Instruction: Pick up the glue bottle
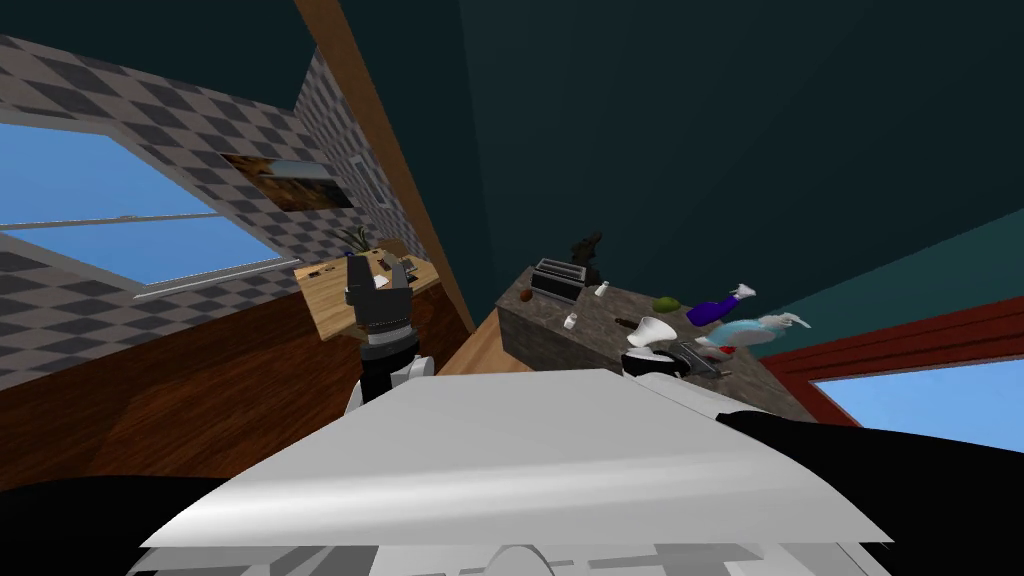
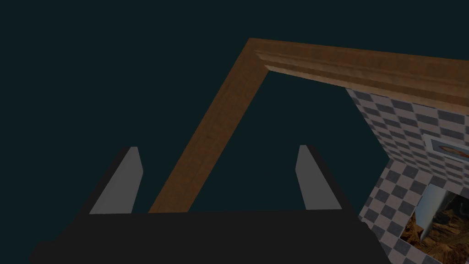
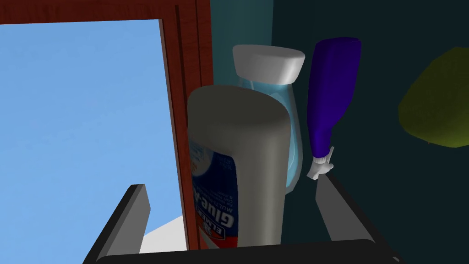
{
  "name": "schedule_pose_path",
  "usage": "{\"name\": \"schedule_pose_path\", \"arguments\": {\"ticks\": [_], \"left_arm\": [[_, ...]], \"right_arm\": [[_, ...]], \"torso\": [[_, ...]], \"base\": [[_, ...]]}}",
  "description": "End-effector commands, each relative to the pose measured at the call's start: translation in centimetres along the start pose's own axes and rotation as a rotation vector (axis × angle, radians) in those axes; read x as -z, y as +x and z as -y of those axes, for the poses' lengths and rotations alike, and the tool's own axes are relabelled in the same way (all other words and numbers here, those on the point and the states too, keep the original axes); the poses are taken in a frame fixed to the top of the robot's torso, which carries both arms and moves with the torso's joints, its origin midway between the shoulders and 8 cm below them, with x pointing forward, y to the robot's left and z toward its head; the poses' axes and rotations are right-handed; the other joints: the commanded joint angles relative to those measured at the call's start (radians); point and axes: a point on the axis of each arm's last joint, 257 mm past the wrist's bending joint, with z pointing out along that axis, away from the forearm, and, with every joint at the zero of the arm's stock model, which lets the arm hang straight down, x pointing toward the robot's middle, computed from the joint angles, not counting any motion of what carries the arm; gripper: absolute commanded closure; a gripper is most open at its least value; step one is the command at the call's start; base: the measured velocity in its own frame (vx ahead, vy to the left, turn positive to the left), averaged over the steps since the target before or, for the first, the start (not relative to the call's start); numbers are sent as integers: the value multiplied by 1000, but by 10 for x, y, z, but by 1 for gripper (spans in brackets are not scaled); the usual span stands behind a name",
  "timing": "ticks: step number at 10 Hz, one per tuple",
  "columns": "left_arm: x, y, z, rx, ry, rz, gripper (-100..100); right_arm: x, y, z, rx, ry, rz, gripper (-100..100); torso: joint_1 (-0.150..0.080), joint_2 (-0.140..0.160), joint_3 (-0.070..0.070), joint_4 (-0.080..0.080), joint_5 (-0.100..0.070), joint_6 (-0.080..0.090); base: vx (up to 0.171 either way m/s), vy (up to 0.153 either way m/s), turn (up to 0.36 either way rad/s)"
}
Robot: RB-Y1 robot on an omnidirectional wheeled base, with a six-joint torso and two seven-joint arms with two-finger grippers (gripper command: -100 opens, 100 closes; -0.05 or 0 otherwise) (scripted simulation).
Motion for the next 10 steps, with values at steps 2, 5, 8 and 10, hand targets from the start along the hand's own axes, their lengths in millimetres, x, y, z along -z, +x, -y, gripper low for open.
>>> {"name": "schedule_pose_path", "arguments": {"ticks": [2,5,8,10], "left_arm": [[0,0,0,0,0,0,0],[0,0,0,0,0,0,0],[0,0,0,0,0,0,0],[0,0,0,0,0,0,0]], "right_arm": [[-22,-9,37,-6,52,7,-100],[-47,-20,97,-18,137,19,-100],[-64,-33,122,-37,167,25,-100],[-64,-33,123,-36,168,26,-100]], "torso": [[1,1,1,0,0,-1],[3,1,1,0,0,-1],[0,0,0,0,0,-1],[-1,0,0,0,0,0]], "base": [[-29,40,194],[-29,58,299],[-11,27,150],[-5,9,-16]]}}
